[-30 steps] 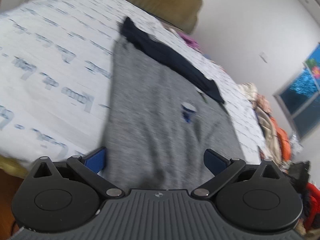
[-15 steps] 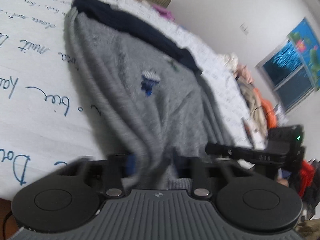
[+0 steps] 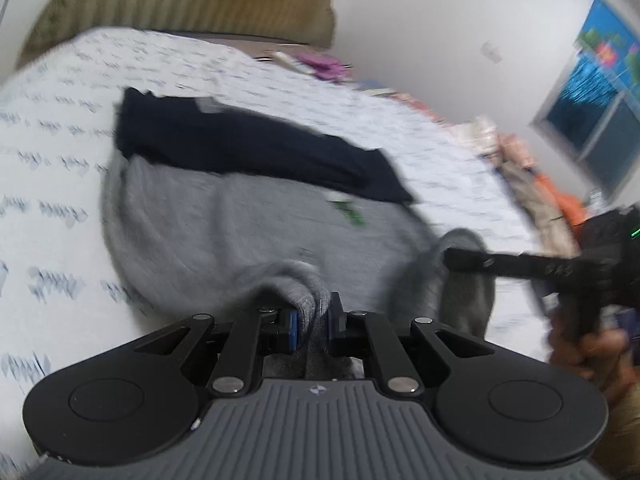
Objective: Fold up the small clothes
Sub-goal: 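Grasp the grey ribbed hem of the sweater with the left gripper, then grasp the ribbed hem with the right gripper while the left gripper holds it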
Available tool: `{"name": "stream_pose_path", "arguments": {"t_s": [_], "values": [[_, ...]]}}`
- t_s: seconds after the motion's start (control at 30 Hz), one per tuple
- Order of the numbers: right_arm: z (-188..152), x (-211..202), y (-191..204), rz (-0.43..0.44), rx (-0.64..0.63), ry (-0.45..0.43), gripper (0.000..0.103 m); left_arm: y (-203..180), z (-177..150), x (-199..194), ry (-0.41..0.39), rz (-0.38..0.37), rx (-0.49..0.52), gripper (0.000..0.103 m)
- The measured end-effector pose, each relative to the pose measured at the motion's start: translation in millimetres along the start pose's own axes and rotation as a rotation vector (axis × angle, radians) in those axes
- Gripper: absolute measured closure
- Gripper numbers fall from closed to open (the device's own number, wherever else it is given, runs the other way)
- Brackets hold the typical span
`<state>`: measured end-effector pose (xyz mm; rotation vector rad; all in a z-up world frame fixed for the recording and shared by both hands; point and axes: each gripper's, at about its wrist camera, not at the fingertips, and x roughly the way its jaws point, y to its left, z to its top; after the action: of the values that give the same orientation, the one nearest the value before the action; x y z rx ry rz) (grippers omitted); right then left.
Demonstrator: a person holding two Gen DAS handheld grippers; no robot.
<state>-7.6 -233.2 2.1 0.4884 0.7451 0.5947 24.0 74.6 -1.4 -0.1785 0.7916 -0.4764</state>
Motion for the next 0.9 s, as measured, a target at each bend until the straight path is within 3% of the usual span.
{"name": "stream_pose_path", "arguments": {"t_s": [0.07, 0.1, 0.13, 0.17, 0.23, 0.27, 0.3, 0.33, 0.37, 0.4, 0.6, 0.73, 0.83, 0.87, 0.9], "values": [[9, 14, -10, -0.097, -0.012, -0.004, 0.088, 5, 0, 20, 0.029, 0.05, 0.003, 0.09], [10, 23, -18, -0.138, -0.004, 0.006, 0.087, 11, 0, 27, 0.053, 0.051, -0.01, 0.089], [9, 31, -27, -0.174, 0.02, 0.021, 0.087, 17, -2, 32, 0.072, 0.044, -0.031, 0.081], [7, 36, -36, -0.201, 0.058, 0.031, 0.086, 22, -5, 33, 0.075, 0.033, -0.058, 0.081], [-3, 31, -51, -0.177, 0.131, 0.032, 0.084, 32, -12, 26, 0.058, -0.018, -0.091, 0.075], [-8, 23, -57, -0.148, 0.163, 0.027, 0.072, 37, -14, 22, 0.053, -0.044, -0.106, 0.067], [-13, 17, -61, -0.127, 0.19, 0.023, 0.049, 41, -16, 18, 0.047, -0.067, -0.119, 0.062], [-18, 10, -65, -0.107, 0.21, 0.015, 0.034, 45, -18, 14, 0.04, -0.088, -0.129, 0.05], [-22, 3, -68, -0.09, 0.217, 0.004, 0.012, 47, -21, 11, 0.035, -0.105, -0.132, 0.041], [-27, -6, -70, -0.084, 0.214, -0.01, 0.01, 49, -24, 7, 0.029, -0.117, -0.131, 0.038], [-58, -32, -67, -0.082, 0.106, 0.025, 0.01, 60, -50, -7, 0.03, -0.18, -0.143, 0.036], [-72, -30, -45, -0.009, 0.047, 0.07, 0.01, 73, -64, -16, -0.004, -0.252, -0.196, 0.036], [-77, -16, -27, 0.085, 0.038, 0.125, 0.021, 72, -64, -17, -0.001, -0.282, -0.199, 0.04], [-78, -9, -18, 0.075, 0.005, 0.135, 0.027, 70, -64, -17, 0.0, -0.279, -0.187, 0.048], [-79, -4, -8, 0.047, -0.04, 0.138, 0.044, 67, -64, -18, -0.001, -0.27, -0.179, 0.054]]}}
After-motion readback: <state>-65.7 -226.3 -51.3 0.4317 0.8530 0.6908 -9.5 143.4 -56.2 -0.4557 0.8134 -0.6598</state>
